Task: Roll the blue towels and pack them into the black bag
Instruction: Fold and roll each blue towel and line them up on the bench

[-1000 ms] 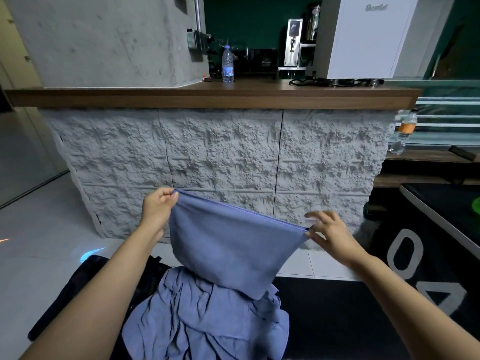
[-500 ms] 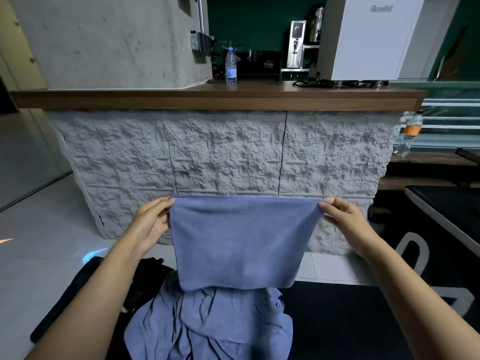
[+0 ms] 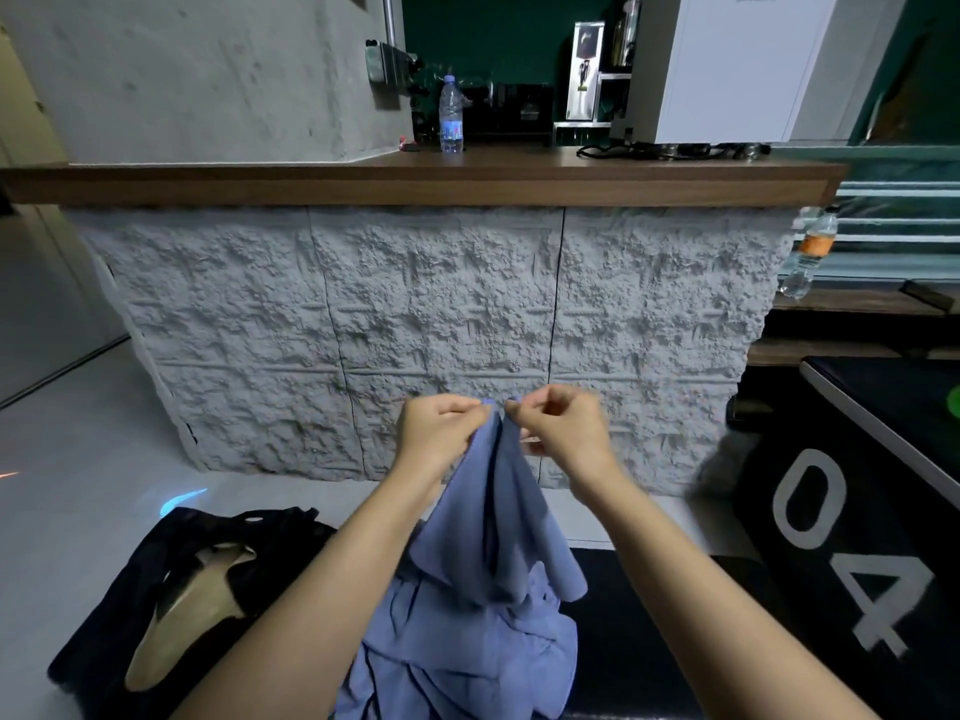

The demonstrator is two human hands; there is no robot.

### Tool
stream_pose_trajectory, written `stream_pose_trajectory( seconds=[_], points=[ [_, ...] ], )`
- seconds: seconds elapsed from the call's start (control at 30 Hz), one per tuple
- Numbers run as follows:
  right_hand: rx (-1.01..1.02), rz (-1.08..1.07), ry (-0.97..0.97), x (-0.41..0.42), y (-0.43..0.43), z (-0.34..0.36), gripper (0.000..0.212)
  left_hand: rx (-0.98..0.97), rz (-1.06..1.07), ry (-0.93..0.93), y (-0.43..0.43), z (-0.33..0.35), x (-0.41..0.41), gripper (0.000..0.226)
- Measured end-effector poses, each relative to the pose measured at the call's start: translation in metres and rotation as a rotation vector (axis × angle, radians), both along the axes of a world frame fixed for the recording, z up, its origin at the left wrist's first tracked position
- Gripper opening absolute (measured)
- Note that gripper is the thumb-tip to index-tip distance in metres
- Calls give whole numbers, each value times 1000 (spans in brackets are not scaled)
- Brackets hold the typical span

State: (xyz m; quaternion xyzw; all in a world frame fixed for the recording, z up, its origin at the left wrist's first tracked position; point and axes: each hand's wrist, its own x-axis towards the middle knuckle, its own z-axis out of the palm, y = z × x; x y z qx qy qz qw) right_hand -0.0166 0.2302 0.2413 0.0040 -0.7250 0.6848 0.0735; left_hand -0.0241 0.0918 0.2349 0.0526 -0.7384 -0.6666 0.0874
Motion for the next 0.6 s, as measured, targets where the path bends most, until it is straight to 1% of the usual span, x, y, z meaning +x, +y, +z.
stream_pose_trajectory(
  seconds=[0.07, 0.13, 0.2, 0.23, 0.3, 0.33, 0.37, 0.4, 0.43, 0.47, 0.5, 0.53, 0.6],
  points=[
    [7, -13, 9, 3, -4, 2, 17, -14, -17, 17, 8, 0, 2, 10],
    [-43, 8, 24, 7, -2, 1, 13, -2, -46, 57, 13, 4, 8, 10],
    [-122, 83, 12, 11, 4, 3, 13, 41, -124, 91, 18, 7, 15, 3],
    [-140, 124, 7, 12, 9, 3, 14, 53, -159, 106, 20, 6, 16, 5],
    [-116, 122, 53, 11, 21, 2, 11, 48, -181, 127, 22, 4, 16, 7],
    [-31, 78, 120, 7, 31, 2, 11, 45, -184, 125, 23, 4, 15, 6],
    [109, 47, 193, 3, 42, 1, 17, 46, -198, 118, 22, 4, 14, 9],
    [277, 67, 244, -2, 54, -1, 32, 40, -240, 107, 23, 4, 12, 11],
    [426, 147, 254, -6, 66, -3, 50, 33, -294, 96, 24, 3, 11, 11],
    [531, 259, 211, -10, 77, -7, 64, 29, -347, 95, 24, 3, 9, 10],
    [565, 372, 129, -14, 87, -11, 71, 34, -387, 96, 24, 3, 7, 11],
    [550, 463, 36, -17, 94, -16, 67, 42, -407, 92, 24, 3, 4, 12],
    [549, 518, -76, -21, 108, -24, 38, 49, -395, 70, 19, 5, -5, 14]
  ],
)
